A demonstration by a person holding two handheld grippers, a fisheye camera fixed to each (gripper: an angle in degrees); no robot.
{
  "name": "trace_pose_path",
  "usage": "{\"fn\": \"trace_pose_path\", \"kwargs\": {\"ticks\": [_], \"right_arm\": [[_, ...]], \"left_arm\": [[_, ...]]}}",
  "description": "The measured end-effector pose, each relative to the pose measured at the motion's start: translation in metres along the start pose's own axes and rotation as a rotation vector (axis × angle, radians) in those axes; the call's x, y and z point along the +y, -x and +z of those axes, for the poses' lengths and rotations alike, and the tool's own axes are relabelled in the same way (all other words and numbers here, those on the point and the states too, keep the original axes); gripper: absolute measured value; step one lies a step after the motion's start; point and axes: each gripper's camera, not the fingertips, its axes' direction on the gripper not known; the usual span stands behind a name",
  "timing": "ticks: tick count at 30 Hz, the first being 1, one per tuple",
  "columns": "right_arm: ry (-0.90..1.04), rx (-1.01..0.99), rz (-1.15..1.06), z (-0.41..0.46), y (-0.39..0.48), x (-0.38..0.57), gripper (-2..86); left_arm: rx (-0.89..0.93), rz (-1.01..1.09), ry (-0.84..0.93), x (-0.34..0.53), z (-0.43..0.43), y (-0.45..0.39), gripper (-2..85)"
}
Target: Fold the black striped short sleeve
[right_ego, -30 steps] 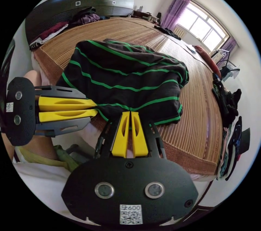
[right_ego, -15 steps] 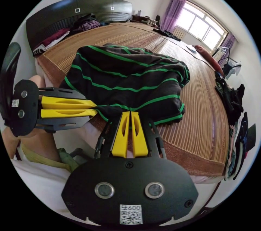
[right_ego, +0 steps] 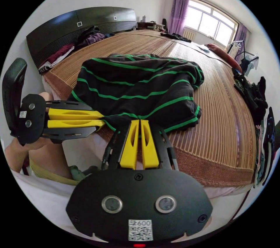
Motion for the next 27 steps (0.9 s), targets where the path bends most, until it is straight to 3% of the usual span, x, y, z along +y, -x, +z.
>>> {"fn": "trace_pose_path", "kwargs": {"ticks": [16, 18, 19, 20, 22, 24, 27], "right_arm": [[-0.015, 0.07, -0.026, 0.022, 0.102, 0.033, -0.7], [-0.019, 0.093, -0.054, 0.017, 0.12, 0.04, -0.4], [-0.05, 0.104, -0.026, 0.008, 0.128, 0.049, -0.1], [-0.123, 0.076, -0.008, -0.008, 0.136, 0.065, 0.4], [-0.295, -0.013, -0.043, -0.037, 0.154, 0.093, 2.6], [-0.383, -0.077, -0.173, -0.059, 0.179, 0.109, 8.1], [-0.323, -0.031, -0.277, -0.062, 0.225, 0.103, 14.0]], "left_arm": [[0.046, -0.058, -0.079, 0.033, -0.059, 0.032, 2.0], [0.169, -0.116, -0.11, 0.044, -0.072, 0.051, 2.1], [0.316, -0.209, -0.147, 0.055, -0.081, 0.073, 2.1], [0.465, -0.329, -0.224, 0.071, -0.095, 0.096, 2.2], [0.581, -0.415, -0.363, 0.091, -0.122, 0.118, 2.2], [0.517, -0.403, -0.409, 0.099, -0.155, 0.125, 2.2], [0.408, -0.25, -0.387, 0.09, -0.209, 0.114, 2.4]]}}
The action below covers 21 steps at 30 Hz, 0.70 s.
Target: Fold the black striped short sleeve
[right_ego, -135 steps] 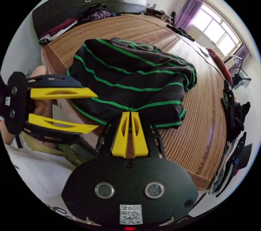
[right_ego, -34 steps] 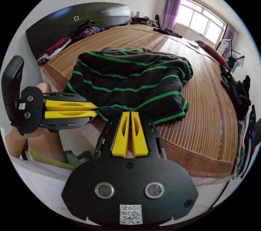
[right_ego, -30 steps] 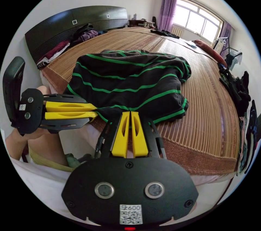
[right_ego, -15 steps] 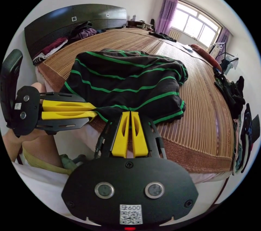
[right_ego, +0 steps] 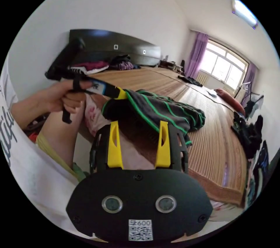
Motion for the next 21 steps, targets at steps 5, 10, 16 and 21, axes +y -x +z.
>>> {"fn": "trace_pose_path", "kwargs": {"ticks": [5, 10, 16, 21], "right_arm": [[0.194, 0.533, -0.004, 0.073, 0.048, -0.013, 6.9], [0.031, 0.516, 0.053, 0.028, 0.048, -0.018, -0.3], [-0.439, 0.513, 0.152, -0.153, 0.041, -0.039, -0.8], [-0.605, 0.945, -0.015, -0.204, 0.061, -0.145, -0.9]], "left_arm": [[0.293, 0.095, -0.211, -0.015, -0.089, -0.034, 2.7], [0.343, 0.027, -0.279, 0.0, -0.159, -0.014, 2.8], [0.3, 0.109, -0.346, 0.015, -0.225, -0.033, 3.0], [0.47, 0.305, -0.448, -0.068, -0.263, -0.085, 2.8]]}}
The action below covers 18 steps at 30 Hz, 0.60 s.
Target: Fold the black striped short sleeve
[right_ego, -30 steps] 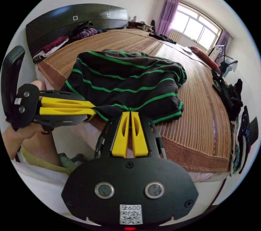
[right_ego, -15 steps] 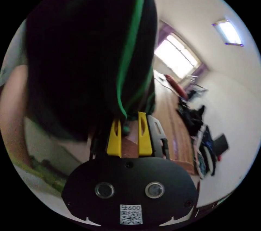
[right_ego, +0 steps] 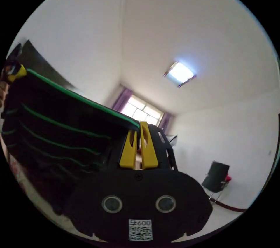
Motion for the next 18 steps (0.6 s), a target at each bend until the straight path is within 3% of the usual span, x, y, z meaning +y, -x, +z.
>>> {"fn": "trace_pose_path", "kwargs": {"ticks": [4, 7, 13, 18], "right_arm": [[-0.054, -0.163, 0.145, 0.024, -0.032, -0.073, -0.9], [-0.054, -0.305, 0.195, 0.027, -0.036, -0.087, -0.9], [0.062, -0.25, 0.008, 0.049, 0.031, -0.084, -0.9], [0.159, -0.267, 0.017, 0.087, 0.068, -0.09, -0.9]], "left_arm": [[-0.245, 0.137, -0.009, -0.067, 0.002, -0.022, 2.7], [-0.312, 0.162, 0.014, -0.076, 0.004, -0.025, 2.6], [-0.4, 0.103, 0.111, -0.06, 0.026, -0.006, 2.6], [-0.649, 0.288, 0.331, -0.037, 0.082, -0.009, 2.7]]}}
